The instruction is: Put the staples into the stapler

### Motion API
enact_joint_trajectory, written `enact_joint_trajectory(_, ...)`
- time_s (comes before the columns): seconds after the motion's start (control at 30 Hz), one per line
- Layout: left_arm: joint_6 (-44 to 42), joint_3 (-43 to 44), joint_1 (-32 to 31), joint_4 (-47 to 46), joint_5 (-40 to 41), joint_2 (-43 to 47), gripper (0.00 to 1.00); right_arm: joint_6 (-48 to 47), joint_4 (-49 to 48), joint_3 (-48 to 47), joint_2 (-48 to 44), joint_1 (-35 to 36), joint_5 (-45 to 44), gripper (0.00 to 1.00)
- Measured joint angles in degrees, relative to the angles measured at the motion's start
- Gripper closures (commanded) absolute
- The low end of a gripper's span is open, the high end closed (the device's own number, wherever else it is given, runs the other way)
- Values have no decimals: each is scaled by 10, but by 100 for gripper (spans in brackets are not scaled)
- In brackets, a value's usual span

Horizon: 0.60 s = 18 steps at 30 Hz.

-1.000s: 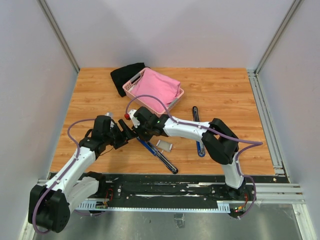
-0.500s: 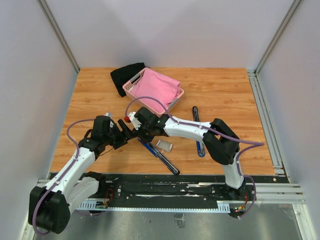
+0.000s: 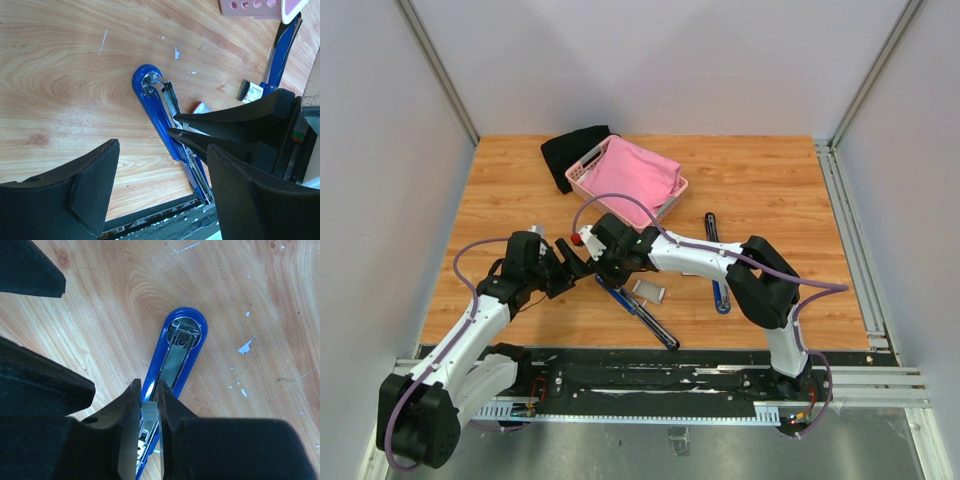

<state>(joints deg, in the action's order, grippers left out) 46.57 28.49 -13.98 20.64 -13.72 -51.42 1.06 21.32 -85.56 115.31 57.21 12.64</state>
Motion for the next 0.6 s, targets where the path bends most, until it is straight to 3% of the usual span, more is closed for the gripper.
enact_joint_trajectory(0.6,0,-2,0,-26,-4,-12,25,26,21,7,-28,-4,-18,90)
